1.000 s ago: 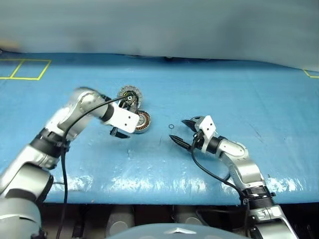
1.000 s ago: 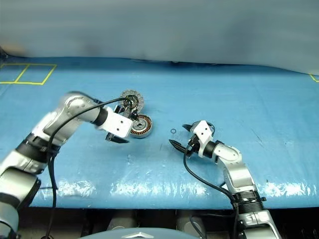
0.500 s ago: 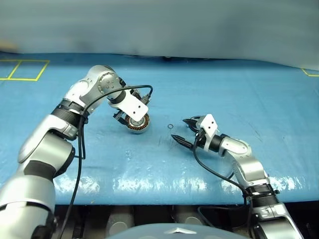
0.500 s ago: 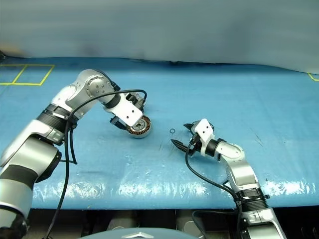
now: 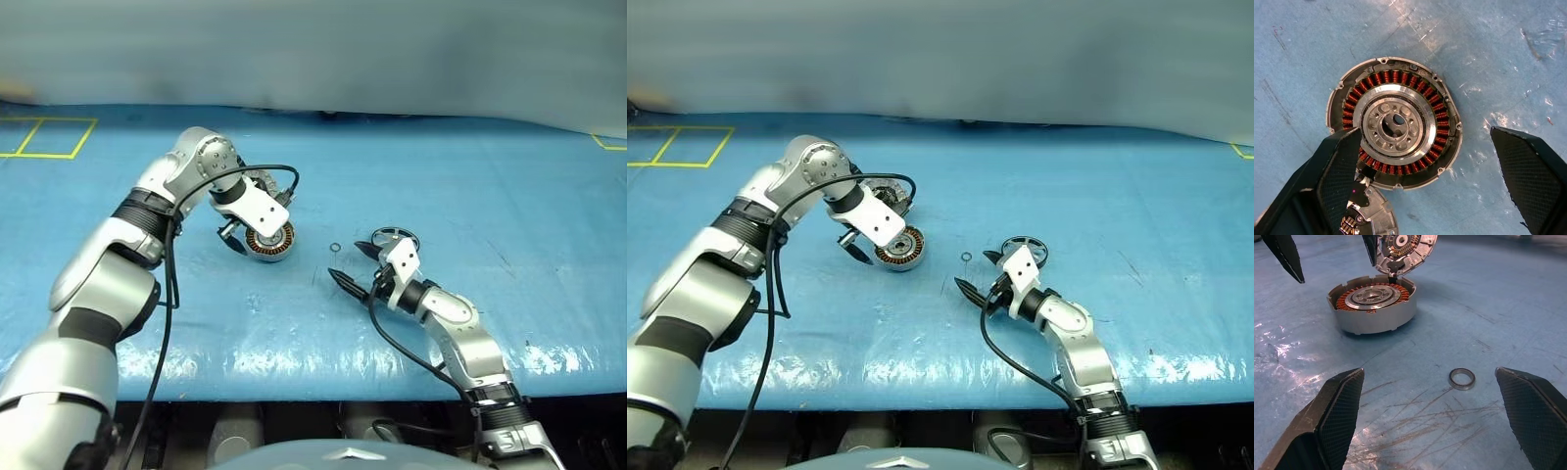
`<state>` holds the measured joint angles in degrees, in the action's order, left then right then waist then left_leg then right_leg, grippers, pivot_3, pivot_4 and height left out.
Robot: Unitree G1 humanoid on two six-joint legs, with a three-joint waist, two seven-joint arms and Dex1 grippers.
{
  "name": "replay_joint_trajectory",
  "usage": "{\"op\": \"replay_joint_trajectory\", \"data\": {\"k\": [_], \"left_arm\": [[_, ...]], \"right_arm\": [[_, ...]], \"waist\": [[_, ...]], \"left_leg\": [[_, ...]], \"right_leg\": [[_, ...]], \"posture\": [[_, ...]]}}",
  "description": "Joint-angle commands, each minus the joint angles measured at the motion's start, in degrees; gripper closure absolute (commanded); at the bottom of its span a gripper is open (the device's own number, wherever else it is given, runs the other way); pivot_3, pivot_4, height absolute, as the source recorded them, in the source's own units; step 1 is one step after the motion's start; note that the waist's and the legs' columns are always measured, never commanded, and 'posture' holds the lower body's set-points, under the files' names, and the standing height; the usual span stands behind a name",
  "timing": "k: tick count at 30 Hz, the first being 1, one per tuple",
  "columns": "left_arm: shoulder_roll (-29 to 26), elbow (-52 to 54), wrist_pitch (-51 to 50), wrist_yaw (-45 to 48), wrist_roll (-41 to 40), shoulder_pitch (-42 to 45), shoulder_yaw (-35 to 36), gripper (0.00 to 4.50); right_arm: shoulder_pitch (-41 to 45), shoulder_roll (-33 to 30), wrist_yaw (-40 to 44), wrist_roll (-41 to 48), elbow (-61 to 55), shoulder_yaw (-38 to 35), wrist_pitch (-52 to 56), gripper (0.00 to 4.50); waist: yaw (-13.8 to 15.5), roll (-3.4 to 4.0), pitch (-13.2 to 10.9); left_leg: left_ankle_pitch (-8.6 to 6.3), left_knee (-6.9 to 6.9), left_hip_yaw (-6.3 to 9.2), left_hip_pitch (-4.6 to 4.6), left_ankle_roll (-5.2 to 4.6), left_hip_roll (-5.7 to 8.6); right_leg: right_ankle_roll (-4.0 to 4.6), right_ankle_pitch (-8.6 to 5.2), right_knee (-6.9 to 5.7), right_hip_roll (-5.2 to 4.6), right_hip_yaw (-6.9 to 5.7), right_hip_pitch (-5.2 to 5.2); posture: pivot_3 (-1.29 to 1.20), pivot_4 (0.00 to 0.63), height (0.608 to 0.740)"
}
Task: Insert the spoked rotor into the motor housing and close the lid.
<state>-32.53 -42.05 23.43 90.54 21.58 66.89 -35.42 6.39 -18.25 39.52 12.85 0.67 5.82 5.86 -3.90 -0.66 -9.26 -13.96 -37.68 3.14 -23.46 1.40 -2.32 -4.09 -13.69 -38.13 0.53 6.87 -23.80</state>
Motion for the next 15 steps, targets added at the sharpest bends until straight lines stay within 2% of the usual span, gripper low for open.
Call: {"op": "replay_joint_trajectory", "data": {"k": [1,15], "left_arm": [[-1.0,-1.3,1.5,-0.7,2.0,2.3,0.1,0.0],[2.3,-7.0,0.7,-3.1,2.3,0.5,0.9,0.0]], "right_arm": [[0.5,-0.2,-0.4,0.0,-1.1,-1.2,-1.9,0.01],[-0.2,-0.1,-0.8,-0.1,-2.3,-0.7,-1.7,0.01]], "waist": [[0.0,0.0,0.0],[0.0,0.0,0.0]], "left_leg": [[0.0,-0.01,0.0,0.0,0.0,0.0],[0.0,-0.12,0.04,-0.02,-0.01,0.01]], "right_leg": [[0.0,0.0,0.0,0.0,0.0,0.0],[0.02,0.03,-0.09,0.0,-0.02,0.01]], "posture": [[0.0,0.15,0.74],[0.0,0.15,0.74]]}}
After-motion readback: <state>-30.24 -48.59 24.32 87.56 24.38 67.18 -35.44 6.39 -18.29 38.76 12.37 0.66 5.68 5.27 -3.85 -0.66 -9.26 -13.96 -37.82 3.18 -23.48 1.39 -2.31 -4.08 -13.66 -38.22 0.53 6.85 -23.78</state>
